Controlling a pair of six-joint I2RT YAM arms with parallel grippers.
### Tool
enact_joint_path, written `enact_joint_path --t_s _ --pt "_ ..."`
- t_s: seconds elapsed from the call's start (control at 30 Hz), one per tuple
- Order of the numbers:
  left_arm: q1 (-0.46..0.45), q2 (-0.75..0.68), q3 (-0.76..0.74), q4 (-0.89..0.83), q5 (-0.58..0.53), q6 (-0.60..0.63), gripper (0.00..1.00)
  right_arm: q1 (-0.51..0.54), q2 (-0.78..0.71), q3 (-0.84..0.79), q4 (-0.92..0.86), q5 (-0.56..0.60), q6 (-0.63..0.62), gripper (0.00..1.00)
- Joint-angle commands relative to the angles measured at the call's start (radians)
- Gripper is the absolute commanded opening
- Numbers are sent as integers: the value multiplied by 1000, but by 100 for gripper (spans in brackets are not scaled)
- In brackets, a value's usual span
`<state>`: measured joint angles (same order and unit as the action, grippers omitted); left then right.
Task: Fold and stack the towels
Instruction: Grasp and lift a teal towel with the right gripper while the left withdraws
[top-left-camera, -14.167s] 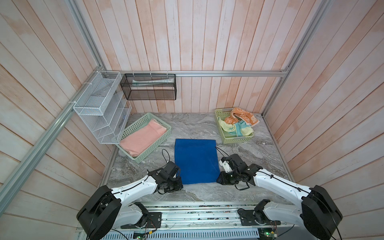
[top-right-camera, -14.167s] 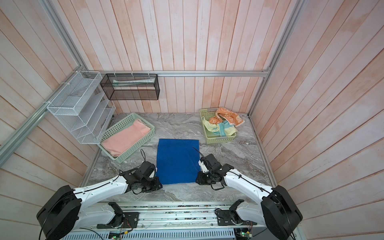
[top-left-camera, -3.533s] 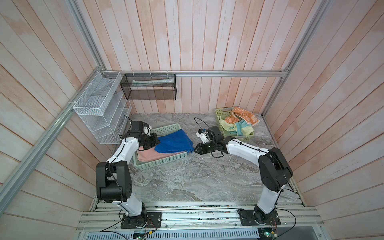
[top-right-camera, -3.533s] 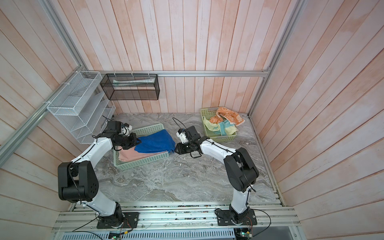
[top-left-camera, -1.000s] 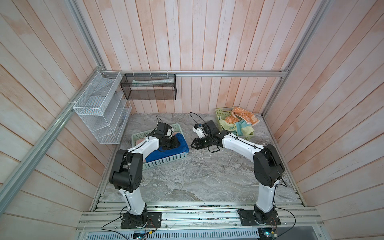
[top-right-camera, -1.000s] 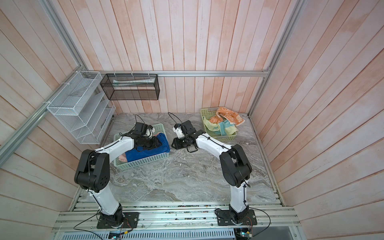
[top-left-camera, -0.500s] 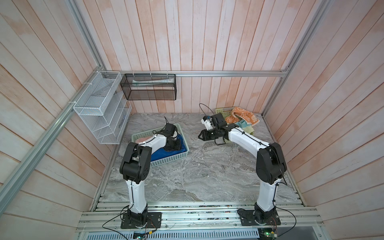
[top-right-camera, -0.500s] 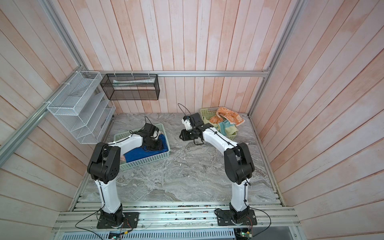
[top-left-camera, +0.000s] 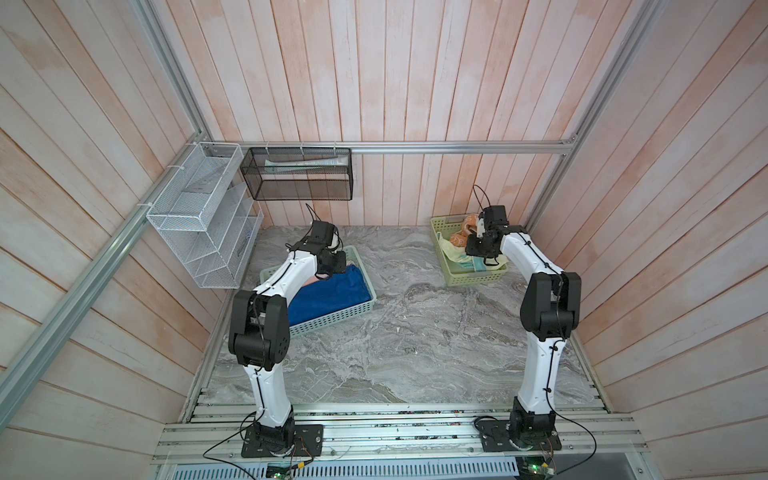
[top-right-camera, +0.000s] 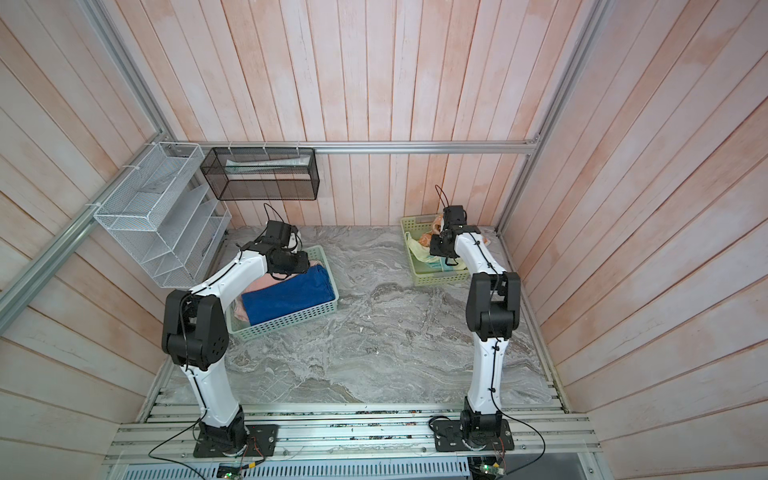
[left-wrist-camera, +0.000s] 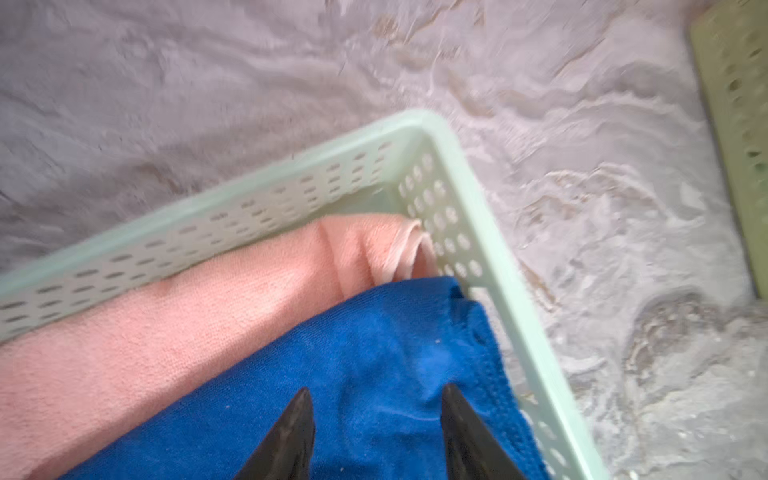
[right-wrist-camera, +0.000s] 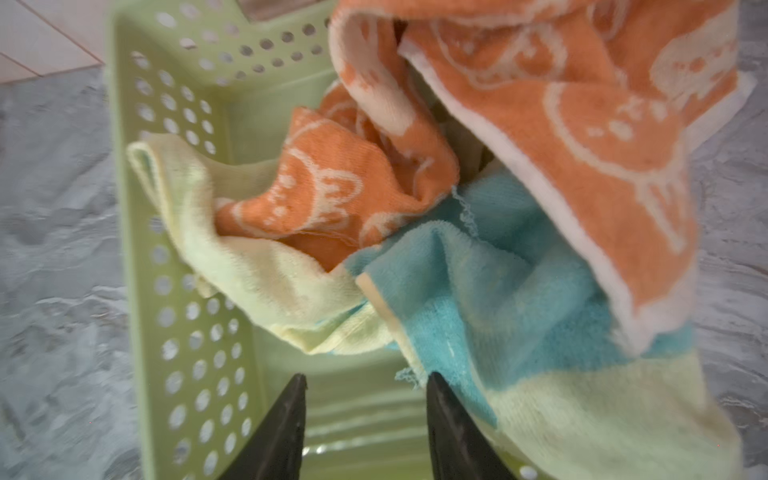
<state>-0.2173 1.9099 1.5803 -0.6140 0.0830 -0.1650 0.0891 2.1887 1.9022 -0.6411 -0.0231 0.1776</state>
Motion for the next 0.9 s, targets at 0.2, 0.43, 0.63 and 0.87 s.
enact_joint_path --t_s 0.2,0.43,0.63,0.87 --pt "-96 -83 -22 71 114 -66 52 21 159 143 -43 139 -32 50" --pt "-151 -91 -94 136 157 -114 51 24 298 368 -164 176 -48 0" --pt "-181 -119 -157 194 194 -153 51 62 102 336 -145 207 -86 0" --pt "-307 -111 -181 242 190 -181 50 138 -142 339 -174 180 -111 0"
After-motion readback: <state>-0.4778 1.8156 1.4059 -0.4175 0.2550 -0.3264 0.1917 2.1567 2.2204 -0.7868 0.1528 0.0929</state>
